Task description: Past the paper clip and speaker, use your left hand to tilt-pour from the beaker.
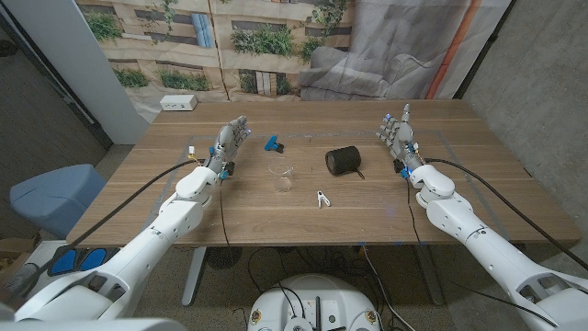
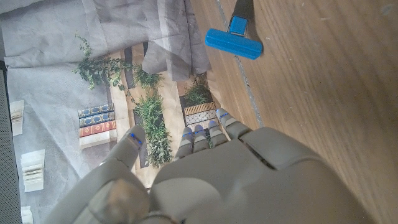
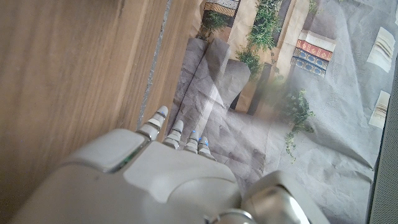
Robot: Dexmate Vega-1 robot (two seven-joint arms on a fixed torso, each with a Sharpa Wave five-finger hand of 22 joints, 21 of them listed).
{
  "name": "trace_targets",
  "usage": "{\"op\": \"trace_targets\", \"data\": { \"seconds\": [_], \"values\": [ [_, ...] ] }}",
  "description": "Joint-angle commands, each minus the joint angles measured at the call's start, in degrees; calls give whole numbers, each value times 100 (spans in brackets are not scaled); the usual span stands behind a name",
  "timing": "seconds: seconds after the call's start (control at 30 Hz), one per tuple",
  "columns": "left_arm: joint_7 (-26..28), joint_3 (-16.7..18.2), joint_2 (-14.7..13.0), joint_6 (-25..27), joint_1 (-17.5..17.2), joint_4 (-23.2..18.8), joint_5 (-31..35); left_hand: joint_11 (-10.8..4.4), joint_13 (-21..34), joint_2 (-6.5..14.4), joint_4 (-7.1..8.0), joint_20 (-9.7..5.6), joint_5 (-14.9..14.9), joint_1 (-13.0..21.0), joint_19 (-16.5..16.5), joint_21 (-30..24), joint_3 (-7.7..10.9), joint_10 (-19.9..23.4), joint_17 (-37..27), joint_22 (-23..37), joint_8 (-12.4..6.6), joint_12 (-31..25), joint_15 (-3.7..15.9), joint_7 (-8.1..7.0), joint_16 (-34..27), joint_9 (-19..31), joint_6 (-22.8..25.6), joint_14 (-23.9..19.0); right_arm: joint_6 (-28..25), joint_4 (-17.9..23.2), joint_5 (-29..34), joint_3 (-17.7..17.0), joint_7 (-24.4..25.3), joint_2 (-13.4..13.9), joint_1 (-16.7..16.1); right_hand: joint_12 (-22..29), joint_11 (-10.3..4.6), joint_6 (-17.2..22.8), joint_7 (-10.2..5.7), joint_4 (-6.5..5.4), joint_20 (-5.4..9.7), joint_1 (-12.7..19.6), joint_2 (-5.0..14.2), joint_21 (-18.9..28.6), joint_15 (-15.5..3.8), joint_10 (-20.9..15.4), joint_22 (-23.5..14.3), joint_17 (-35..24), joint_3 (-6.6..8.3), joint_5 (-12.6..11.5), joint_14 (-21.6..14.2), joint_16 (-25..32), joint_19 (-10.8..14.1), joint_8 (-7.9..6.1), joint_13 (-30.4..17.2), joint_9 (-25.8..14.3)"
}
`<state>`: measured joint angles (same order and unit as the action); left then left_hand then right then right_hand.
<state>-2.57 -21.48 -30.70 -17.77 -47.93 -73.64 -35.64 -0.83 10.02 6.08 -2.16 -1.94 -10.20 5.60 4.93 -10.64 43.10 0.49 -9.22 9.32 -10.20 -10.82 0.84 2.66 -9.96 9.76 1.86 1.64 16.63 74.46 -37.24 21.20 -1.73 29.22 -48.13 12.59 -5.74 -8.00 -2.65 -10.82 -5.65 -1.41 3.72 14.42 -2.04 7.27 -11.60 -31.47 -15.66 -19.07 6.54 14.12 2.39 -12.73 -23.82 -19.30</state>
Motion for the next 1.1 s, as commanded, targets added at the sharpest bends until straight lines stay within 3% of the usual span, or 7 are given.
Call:
{"op": "trace_targets", "data": {
  "seconds": [0.03, 0.4, 0.6, 0.9, 1.1],
  "values": [
    [168, 186, -570, 242, -471, -695, 89, -39, 10, 126, -202, -181, -34, 133, 55, -8, 29, 29, -21, 19, -71, -22, 70, -58, -4, 18, 20, 4, -2, 2, -1, 0, 1, 0, 1, 35, 16, -41, -14, 2, -35, 15, 498, 40, -113, 52, -23, -30, -39, -34, 30, 17, 5, -31, -23, -5],
    [-185, 381, -1040, 133, -739, -951, 36, -101, 13, 21, -568, -192, -46, 319, 44, 3, 21, 24, -26, 22, -91, -9, 128, -109, 4, 21, -2, 42, -3, 5, -1, -1, 2, 1, -1, 35, 16, -41, -14, 2, -35, 15, 498, 40, -113, 52, -23, -30, -39, -34, 30, 17, 5, -31, -23, -5],
    [-457, 400, -1251, 69, -796, -1012, 58, -190, 18, -115, -802, -210, -66, 460, -32, 28, -9, -29, -33, 22, -87, 13, 171, -209, 16, 23, -93, 120, -1, 3, 0, 0, 1, 0, 0, 35, 16, -41, -14, 2, -35, 15, 498, 40, -113, 52, -23, -30, -39, -34, 30, 17, 5, -31, -23, -5],
    [-863, 384, -1363, -192, -827, -943, 54, -259, 23, -215, -882, -221, -97, 607, -97, 38, -21, -123, -37, 20, -72, 35, 225, -308, 13, 27, -240, 186, -1, 2, 0, 0, 1, -1, 1, 35, 16, -41, -14, 2, -35, 15, 498, 40, -113, 52, -23, -30, -39, -34, 30, 17, 5, -31, -23, -5],
    [-1108, 352, -1433, -352, -867, -941, 70, -229, 27, -246, -893, -213, -120, 702, -134, 45, -7, -149, -38, 17, -100, 32, 153, -321, 8, 31, -228, 201, -4, 5, 0, 0, 3, 0, 0, 35, 16, -41, -14, 2, -35, 15, 498, 40, -113, 52, -23, -30, -39, -34, 30, 17, 5, -31, -23, -5]
  ]
}}
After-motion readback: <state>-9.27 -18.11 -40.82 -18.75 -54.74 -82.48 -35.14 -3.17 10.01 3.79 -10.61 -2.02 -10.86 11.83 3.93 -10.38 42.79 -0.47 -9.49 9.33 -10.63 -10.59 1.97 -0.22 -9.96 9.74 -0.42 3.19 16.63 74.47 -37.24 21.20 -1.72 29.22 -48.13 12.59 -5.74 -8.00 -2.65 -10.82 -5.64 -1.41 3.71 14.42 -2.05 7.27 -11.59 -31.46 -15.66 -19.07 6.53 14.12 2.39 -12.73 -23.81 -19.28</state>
